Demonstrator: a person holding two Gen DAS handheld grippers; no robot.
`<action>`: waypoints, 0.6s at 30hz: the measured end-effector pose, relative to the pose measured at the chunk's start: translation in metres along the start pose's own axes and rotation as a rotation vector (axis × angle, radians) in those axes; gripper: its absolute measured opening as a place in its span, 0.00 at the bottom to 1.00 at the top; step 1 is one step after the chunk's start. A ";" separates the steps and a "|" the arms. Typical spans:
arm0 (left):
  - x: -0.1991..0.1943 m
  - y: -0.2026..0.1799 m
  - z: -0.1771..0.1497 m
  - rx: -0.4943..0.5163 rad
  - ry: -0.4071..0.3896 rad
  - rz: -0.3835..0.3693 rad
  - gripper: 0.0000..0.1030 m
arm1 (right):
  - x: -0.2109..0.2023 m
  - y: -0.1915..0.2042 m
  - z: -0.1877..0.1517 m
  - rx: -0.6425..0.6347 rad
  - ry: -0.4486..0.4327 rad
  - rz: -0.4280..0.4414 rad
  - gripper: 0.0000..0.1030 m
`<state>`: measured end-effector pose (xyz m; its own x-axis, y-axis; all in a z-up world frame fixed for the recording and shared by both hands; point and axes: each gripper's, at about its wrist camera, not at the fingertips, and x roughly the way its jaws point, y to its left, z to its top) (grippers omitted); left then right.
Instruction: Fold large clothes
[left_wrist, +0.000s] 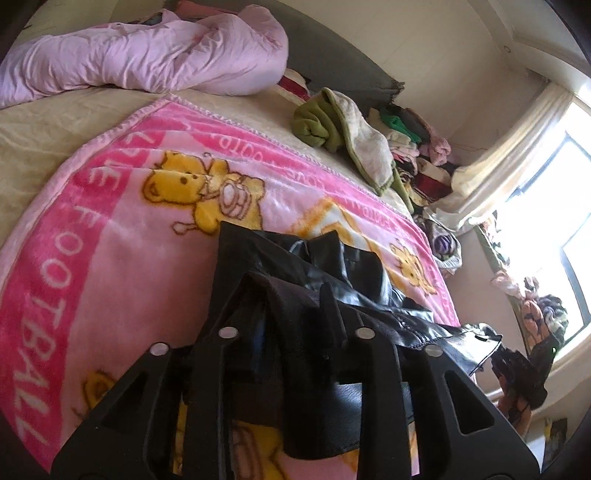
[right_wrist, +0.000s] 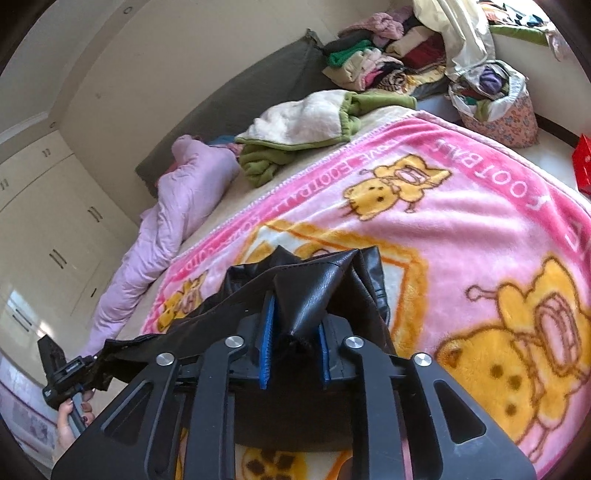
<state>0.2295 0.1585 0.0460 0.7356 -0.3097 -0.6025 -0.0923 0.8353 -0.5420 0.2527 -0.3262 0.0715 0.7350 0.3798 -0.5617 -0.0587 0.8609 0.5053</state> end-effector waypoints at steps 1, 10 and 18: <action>0.000 0.000 0.001 -0.002 -0.003 0.001 0.21 | 0.002 -0.002 0.000 0.004 0.001 -0.014 0.24; -0.018 -0.003 0.007 0.075 -0.095 0.090 0.36 | 0.002 -0.014 -0.004 -0.039 -0.050 -0.090 0.48; 0.001 -0.013 -0.003 0.166 -0.075 0.155 0.50 | 0.014 -0.016 -0.020 -0.185 -0.023 -0.184 0.61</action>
<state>0.2289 0.1455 0.0509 0.7694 -0.1427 -0.6226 -0.1011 0.9353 -0.3392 0.2504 -0.3282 0.0424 0.7598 0.2050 -0.6170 -0.0434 0.9629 0.2664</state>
